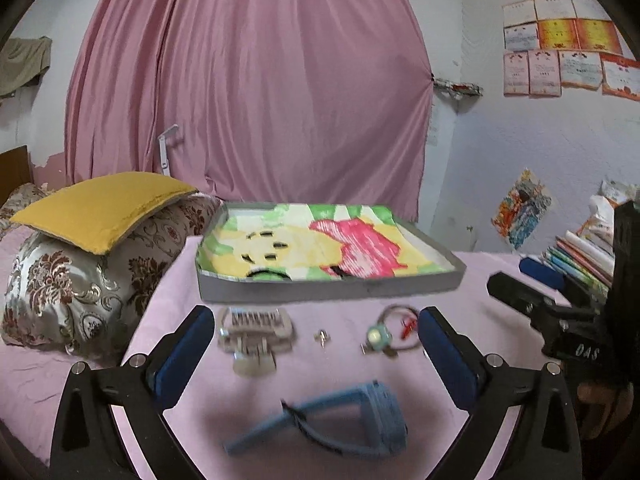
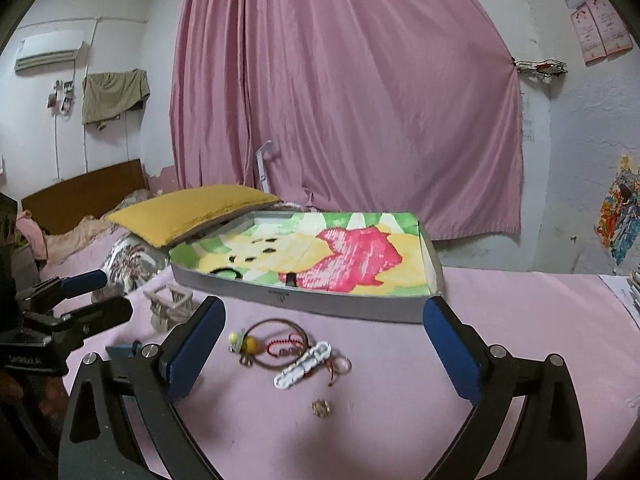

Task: Organize jewelry
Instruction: 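Grasp the blue smartwatch with left tool while right tool grasps the gold ring charm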

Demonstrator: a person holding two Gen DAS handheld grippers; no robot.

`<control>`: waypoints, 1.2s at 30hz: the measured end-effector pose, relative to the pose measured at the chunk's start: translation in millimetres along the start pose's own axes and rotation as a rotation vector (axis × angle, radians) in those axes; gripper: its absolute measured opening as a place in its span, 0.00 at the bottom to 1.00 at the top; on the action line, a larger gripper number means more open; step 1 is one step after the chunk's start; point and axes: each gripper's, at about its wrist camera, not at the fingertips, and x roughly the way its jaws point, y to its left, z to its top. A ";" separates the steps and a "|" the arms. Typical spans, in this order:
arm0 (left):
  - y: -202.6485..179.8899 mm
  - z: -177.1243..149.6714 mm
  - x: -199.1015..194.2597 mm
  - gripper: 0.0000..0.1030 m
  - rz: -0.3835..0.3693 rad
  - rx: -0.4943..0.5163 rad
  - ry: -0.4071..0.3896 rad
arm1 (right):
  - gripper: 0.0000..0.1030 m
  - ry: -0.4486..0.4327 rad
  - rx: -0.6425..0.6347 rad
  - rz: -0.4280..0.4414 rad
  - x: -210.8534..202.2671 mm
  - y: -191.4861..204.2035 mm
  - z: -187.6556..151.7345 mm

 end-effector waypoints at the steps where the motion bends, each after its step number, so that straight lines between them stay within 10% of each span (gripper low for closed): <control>1: -1.3 -3.2 -1.1 0.99 -0.002 0.002 0.010 | 0.94 0.022 -0.005 0.004 0.5 -0.7 -2.2; 10: -9.4 -28.1 -1.9 0.99 -0.063 0.004 0.131 | 0.94 0.183 0.009 0.039 16.0 -4.4 -17.3; 15: -19.1 -33.1 -1.1 0.83 -0.103 0.026 0.165 | 0.93 0.251 0.013 0.061 23.8 -3.8 -23.3; 25: -35.6 -37.7 18.2 0.51 -0.121 0.077 0.255 | 0.52 0.367 0.009 0.085 43.4 1.7 -35.4; 36: -38.1 -35.9 30.7 0.44 -0.081 0.108 0.335 | 0.26 0.420 -0.008 0.095 52.3 6.9 -39.5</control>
